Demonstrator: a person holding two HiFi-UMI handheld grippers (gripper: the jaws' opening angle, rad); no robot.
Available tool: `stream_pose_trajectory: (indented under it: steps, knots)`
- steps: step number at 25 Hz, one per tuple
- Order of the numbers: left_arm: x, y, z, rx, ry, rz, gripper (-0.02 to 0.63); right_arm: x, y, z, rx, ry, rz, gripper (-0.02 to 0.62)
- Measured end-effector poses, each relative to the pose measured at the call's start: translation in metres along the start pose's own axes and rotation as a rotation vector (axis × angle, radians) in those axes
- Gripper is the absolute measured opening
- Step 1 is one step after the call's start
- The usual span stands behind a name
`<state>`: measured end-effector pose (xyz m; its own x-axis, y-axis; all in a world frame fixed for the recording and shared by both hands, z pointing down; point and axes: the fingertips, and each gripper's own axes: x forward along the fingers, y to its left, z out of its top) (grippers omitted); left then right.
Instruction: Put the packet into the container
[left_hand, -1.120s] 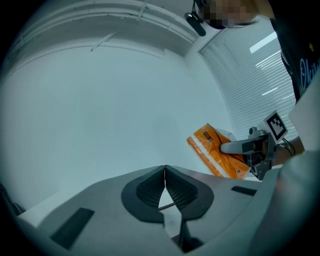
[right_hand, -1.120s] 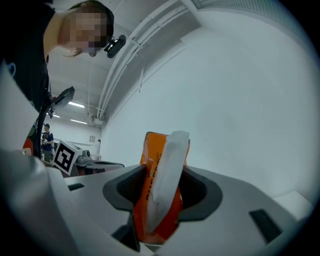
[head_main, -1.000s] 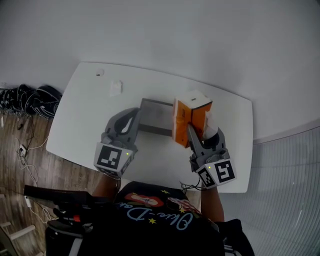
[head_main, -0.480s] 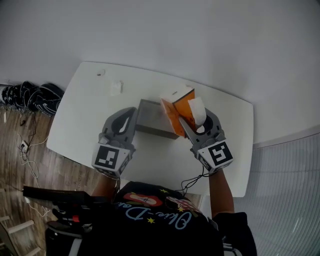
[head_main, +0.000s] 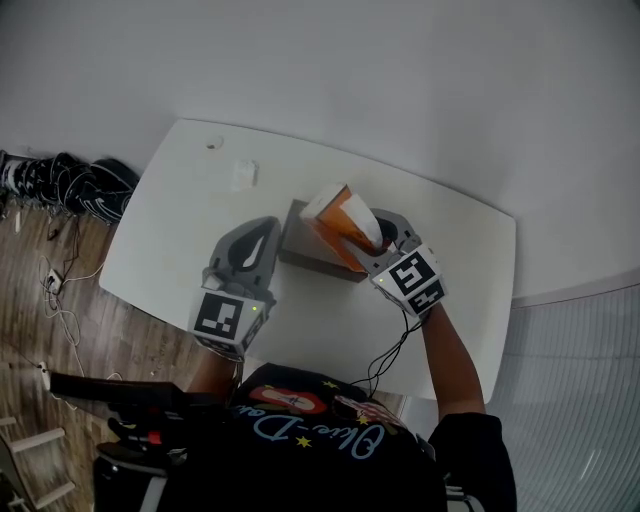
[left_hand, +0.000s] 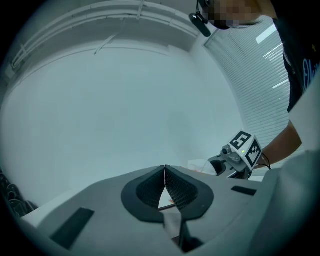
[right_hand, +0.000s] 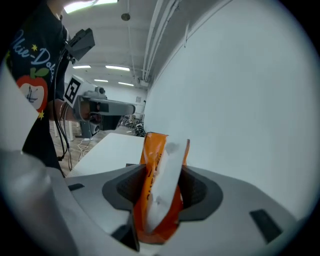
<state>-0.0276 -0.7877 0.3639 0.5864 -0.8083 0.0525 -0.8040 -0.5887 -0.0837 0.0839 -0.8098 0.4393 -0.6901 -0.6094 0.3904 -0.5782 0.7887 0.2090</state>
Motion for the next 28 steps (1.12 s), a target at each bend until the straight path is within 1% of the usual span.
stream_pose_trajectory:
  steps: [4, 5, 8, 10, 12, 15, 18, 21, 25, 28]
  knots:
    - [-0.001, -0.001, -0.006, -0.002, 0.023, -0.004, 0.009, 0.014, 0.002, -0.009, -0.03, 0.044, 0.037, 0.206]
    - [0.0, -0.001, -0.006, -0.003, 0.024, -0.004, 0.009, 0.017, 0.002, -0.009, -0.055, 0.056, 0.043, 0.206]
    - [0.001, -0.002, -0.004, -0.007, 0.009, -0.003, 0.009, 0.028, 0.008, -0.011, -0.186, 0.116, 0.081, 0.206]
    - [0.003, -0.002, -0.003, -0.009, 0.008, -0.005, 0.009, 0.034, 0.015, -0.015, -0.238, 0.155, 0.114, 0.206]
    - [0.003, -0.002, -0.001, -0.011, 0.007, -0.004, 0.009, 0.041, 0.021, -0.02, -0.242, 0.18, 0.148, 0.206]
    - [0.001, 0.002, -0.004, -0.014, 0.02, 0.003, 0.009, 0.051, 0.027, -0.034, -0.212, 0.212, 0.186, 0.207]
    - [0.0, 0.007, -0.007, -0.024, 0.034, 0.016, 0.009, 0.058, 0.03, -0.04, -0.187, 0.215, 0.208, 0.207]
    - [-0.002, 0.013, -0.015, -0.029, 0.057, 0.028, 0.009, 0.066, 0.033, -0.043, -0.188, 0.229, 0.232, 0.209]
    - [-0.002, 0.016, -0.013, -0.026, 0.037, 0.034, 0.009, 0.075, 0.039, -0.059, -0.222, 0.304, 0.268, 0.209]
    - [-0.003, 0.021, -0.012, -0.029, 0.021, 0.046, 0.009, 0.078, 0.038, -0.067, -0.211, 0.321, 0.277, 0.21]
